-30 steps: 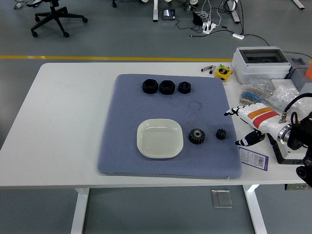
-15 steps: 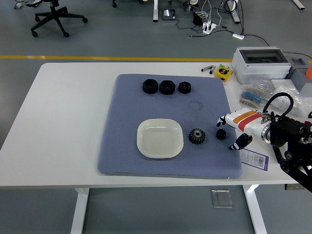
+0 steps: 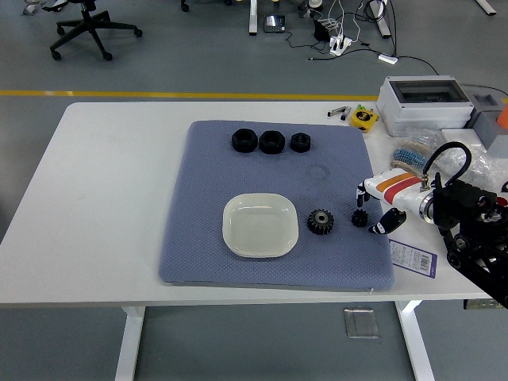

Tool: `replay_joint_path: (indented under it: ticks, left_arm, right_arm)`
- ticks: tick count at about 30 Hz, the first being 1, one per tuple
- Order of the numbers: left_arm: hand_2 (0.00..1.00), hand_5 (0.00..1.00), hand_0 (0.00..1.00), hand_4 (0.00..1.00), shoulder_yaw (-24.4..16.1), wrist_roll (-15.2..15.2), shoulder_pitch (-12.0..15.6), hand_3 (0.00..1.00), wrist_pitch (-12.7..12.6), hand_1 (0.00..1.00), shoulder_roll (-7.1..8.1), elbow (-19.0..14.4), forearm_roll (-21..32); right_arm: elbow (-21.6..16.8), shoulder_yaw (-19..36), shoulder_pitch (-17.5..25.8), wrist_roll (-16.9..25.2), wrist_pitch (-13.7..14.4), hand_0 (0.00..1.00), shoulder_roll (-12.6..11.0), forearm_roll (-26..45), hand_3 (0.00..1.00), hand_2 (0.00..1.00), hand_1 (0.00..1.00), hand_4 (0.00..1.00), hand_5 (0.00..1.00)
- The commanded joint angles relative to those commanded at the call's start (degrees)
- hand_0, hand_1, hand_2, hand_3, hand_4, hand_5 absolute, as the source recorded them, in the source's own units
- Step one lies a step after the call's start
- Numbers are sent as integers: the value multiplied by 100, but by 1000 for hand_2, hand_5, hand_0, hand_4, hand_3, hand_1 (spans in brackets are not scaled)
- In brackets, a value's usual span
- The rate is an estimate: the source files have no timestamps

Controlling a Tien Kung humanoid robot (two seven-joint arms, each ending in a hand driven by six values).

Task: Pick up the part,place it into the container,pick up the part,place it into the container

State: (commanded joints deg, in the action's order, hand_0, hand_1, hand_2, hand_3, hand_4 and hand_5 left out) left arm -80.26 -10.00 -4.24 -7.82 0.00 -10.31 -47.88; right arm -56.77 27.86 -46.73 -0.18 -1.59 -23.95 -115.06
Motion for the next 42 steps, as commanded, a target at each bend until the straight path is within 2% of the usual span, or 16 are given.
replay_joint_path:
  ticks: [1, 12, 18, 19, 24, 25, 30, 31, 36, 37, 42]
  left_arm:
    - [901, 700, 894, 552, 1, 3, -1, 638, -1, 891, 0, 0, 7]
    - [901, 699, 894, 553, 31, -28, -28, 639, 2, 890, 0, 0, -19]
    - [900, 699, 894, 553, 18, -34, -32, 640, 4, 891, 0, 0, -55]
    - [899, 700, 894, 554, 15, -34, -35, 641, 4, 890, 0, 0, -61]
    - [899, 700, 894, 554, 9, -28, -40, 641, -6, 890, 0, 0, -62]
    - [899, 699, 895, 556, 14, -27, -40, 642, -7, 891, 0, 0, -56]
    - [899, 699, 895, 556, -1, -27, -42, 642, -13, 891, 0, 0, -73]
    - [899, 699, 895, 557, -16, -28, -44, 642, -13, 891, 0, 0, -90]
    - [899, 699, 895, 557, -116, -35, -60, 642, -9, 891, 0, 0, -206]
    - [899, 699, 895, 558, -149, -41, -60, 643, -2, 890, 0, 0, -257]
    - [899, 699, 895, 558, -277, -37, -43, 643, 1, 890, 0, 0, -408]
  right_arm:
    - [29, -21, -11, 4, 1, 535, 11, 11, 539, 570, 560, 860, 197]
    - [355, -105, -111, 14, 28, 531, 207, 140, 547, 571, 568, 874, 208]
    - [377, -133, -133, 18, 0, 511, 274, 177, 538, 566, 554, 856, 203]
    - [389, -138, -138, 18, -1, 479, 283, 178, 523, 546, 524, 828, 206]
    - [524, -167, -156, 19, -2, 479, 332, 203, 523, 546, 524, 828, 206]
    - [562, -172, -154, 14, -16, 380, 340, 210, 502, 503, 469, 801, 196]
    - [621, -181, -131, 14, -38, 380, 340, 251, 502, 503, 469, 801, 196]
    - [608, -176, -126, 24, -24, 299, 334, 269, 493, 471, 427, 776, 200]
    - [552, -168, -130, 71, 14, 299, 326, 349, 493, 471, 427, 776, 200]
    - [536, -180, -131, 81, 27, 200, 323, 370, 478, 433, 372, 737, 212]
    - [500, -212, -106, 93, 60, 200, 344, 418, 478, 433, 372, 737, 212]
